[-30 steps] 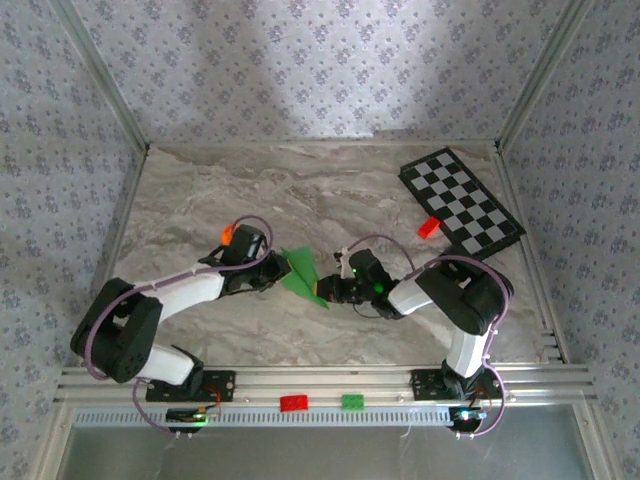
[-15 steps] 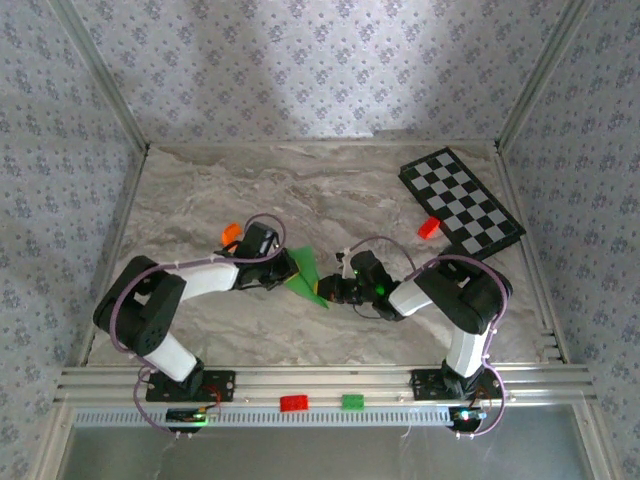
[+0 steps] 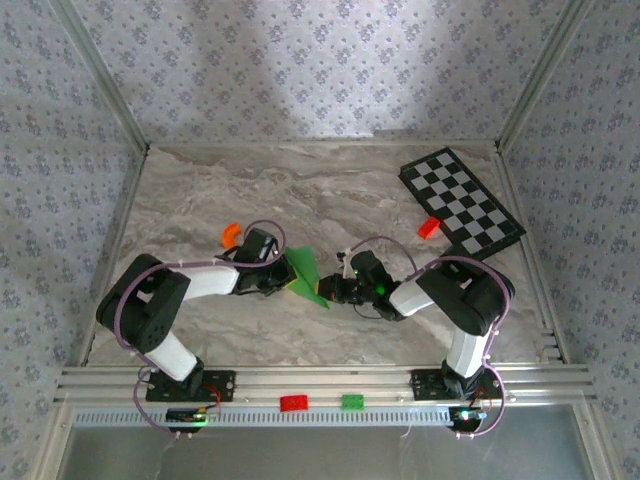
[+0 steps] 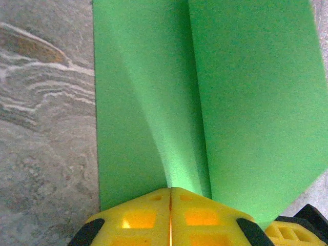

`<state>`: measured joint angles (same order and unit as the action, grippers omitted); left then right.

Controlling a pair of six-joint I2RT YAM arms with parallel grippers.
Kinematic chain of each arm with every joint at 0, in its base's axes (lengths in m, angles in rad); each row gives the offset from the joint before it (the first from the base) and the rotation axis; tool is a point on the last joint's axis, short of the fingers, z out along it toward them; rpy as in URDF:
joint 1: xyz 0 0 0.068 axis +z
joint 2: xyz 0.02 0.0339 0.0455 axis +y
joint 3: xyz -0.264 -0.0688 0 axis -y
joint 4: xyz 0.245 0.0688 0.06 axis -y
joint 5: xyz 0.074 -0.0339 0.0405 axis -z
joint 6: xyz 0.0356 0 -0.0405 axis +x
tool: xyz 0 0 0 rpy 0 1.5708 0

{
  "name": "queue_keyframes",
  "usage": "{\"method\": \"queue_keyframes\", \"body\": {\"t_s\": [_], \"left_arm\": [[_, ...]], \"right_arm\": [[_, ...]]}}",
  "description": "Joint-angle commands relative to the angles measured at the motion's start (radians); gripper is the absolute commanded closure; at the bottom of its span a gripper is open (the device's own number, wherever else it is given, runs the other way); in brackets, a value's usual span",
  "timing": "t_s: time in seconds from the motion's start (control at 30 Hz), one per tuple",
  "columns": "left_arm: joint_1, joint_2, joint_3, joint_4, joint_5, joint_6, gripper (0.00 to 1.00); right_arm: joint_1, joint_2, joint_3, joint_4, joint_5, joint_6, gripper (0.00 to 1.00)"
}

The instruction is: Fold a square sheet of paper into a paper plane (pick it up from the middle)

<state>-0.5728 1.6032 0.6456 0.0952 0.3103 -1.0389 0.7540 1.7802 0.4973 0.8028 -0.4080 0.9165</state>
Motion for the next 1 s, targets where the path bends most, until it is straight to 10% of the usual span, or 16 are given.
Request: {"method": "queue_keyframes", "body": {"t_s": [0.0,0.97], "left_arm": [[-0.006,0.018,-0.020,-0.050,-0.027,0.016,0.92],[-0.010,-0.039,0.096,0.076,0.113,0.061,0.88]], "right_arm": [[-0.009,-0.011,-0.003,-0.067,0.008,-0.012,0.98],[-0.051,0.040,0.009,-0.114,-0.052,0.089,0.98]]}}
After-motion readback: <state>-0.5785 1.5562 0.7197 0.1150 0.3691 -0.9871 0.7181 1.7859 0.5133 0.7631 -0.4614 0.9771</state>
